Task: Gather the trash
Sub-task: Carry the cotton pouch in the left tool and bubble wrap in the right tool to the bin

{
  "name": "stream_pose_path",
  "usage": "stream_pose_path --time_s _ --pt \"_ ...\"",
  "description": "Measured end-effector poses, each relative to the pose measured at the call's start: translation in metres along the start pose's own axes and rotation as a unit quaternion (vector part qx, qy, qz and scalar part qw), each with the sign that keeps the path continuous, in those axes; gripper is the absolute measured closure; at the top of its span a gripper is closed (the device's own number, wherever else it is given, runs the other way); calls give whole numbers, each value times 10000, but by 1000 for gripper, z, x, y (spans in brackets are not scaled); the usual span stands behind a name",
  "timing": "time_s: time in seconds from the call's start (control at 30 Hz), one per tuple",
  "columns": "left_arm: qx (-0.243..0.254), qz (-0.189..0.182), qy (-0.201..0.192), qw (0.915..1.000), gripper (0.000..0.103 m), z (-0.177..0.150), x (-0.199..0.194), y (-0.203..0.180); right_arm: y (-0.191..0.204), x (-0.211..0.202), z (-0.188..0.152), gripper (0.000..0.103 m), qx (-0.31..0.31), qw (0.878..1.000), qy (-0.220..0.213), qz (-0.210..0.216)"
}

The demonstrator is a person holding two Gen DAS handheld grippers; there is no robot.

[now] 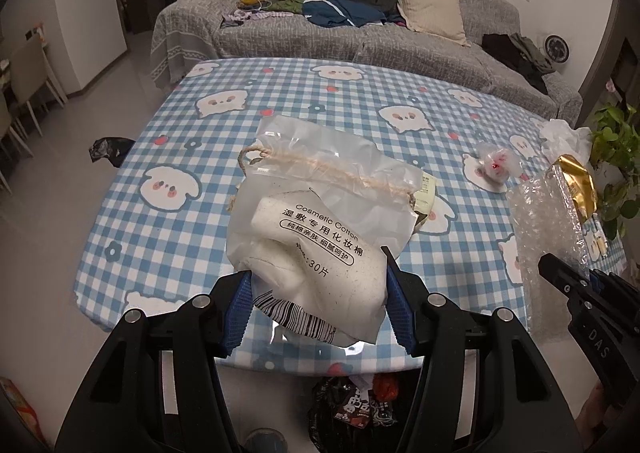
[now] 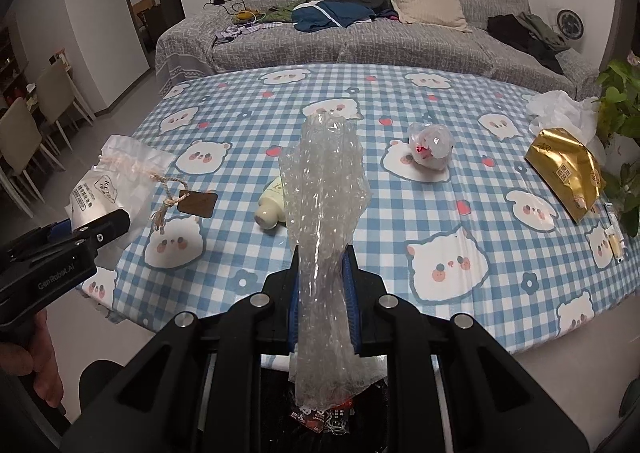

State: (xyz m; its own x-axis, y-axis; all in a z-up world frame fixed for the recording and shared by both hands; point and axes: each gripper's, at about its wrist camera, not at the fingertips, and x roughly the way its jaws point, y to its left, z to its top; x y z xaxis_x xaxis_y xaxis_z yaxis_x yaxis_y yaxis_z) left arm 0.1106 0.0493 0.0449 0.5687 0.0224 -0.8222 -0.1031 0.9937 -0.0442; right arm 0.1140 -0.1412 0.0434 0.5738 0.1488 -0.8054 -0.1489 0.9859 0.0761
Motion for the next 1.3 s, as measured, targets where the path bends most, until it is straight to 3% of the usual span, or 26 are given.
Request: stream_pose_path --time_s 0.73,1.3 --pt "-104 -335 -132 9993 47 -93 -55 12 11 -57 -80 85 93 9996 -229 -137" --pt "-47 -154 -177 9997 47 -146 -78 24 32 -68 -135 85 74 9997 -218 -61"
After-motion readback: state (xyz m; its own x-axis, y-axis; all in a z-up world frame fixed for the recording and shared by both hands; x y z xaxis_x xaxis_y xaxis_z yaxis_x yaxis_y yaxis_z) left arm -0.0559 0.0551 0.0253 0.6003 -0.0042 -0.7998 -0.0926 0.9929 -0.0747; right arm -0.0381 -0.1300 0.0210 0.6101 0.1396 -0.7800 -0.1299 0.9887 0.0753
